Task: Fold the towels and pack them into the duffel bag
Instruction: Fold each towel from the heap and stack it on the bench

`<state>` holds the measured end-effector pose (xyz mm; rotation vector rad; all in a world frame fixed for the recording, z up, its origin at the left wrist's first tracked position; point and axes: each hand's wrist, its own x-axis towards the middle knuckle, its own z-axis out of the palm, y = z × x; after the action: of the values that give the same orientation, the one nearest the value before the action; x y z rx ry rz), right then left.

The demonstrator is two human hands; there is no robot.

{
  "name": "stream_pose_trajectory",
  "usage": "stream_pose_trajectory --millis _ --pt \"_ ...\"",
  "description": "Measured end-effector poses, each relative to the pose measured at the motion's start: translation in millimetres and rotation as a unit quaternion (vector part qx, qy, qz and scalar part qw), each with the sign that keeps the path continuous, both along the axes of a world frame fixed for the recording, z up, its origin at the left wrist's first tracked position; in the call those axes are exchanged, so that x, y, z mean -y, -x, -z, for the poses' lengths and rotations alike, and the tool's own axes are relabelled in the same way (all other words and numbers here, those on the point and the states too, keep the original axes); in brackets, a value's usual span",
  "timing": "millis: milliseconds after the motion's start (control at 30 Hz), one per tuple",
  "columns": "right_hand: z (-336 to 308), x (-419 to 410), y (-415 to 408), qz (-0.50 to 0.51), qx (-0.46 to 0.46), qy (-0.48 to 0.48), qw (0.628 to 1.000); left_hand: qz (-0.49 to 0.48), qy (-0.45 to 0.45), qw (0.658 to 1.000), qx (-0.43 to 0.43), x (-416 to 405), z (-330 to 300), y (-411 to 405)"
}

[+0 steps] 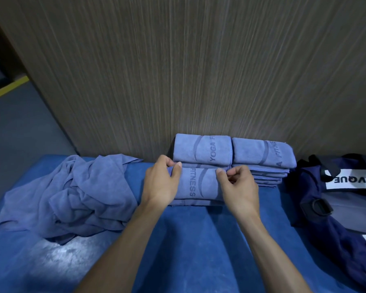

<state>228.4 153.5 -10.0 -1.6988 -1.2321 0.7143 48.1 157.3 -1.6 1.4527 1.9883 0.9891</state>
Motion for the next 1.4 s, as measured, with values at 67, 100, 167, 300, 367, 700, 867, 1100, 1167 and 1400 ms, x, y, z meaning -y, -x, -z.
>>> stream_pose_trajectory --millis 67,100,167,300,367,700,867,1100,1167,1400 --pt "3.0 1.1 2.7 -0.008 0.036 -0.024 0.999 0.001 -0.059 0.994 -0.092 0.8 0.5 3.5" --pt "4.0 1.5 3.5 -0.010 0.049 -0.034 0.998 0.008 -0.118 0.982 -0.149 1.9 -0.2 4.5" --pt "5.6 1.9 4.3 -0.010 0.068 -0.047 0.997 0.057 -0.227 0.945 -0.230 8.3 -3.6 1.8" --pt "5.2 5.2 2.2 -0.007 0.133 -0.043 0.990 0.202 -0.287 0.896 -0.272 23.0 13.6 -6.0" --pt "3.7 9.1 0.3 0.001 0.202 -0.075 0.976 0.220 -0.290 0.887 -0.284 24.9 28.7 -3.1" --pt "42.6 26.7 4.5 -0.228 0.408 -0.181 0.865 0.264 -0.211 0.879 -0.337 33.6 51.7 13.8" --pt "54.0 29.0 -9.6 -0.260 0.398 -0.174 0.862 0.302 -0.161 0.864 -0.368 36.8 60.3 20.5" --pt "49.3 20.7 -20.7 -0.289 0.383 -0.176 0.859 0.274 -0.163 0.880 -0.352 35.5 47.5 29.7" --pt "45.3 20.2 -22.7 -0.294 0.384 -0.184 0.856 0.260 -0.147 0.894 -0.335 38.6 46.5 31.7" --pt "29.7 21.9 -26.4 -0.253 0.410 -0.240 0.843 0.241 -0.133 0.926 -0.258 44.0 51.2 27.1"
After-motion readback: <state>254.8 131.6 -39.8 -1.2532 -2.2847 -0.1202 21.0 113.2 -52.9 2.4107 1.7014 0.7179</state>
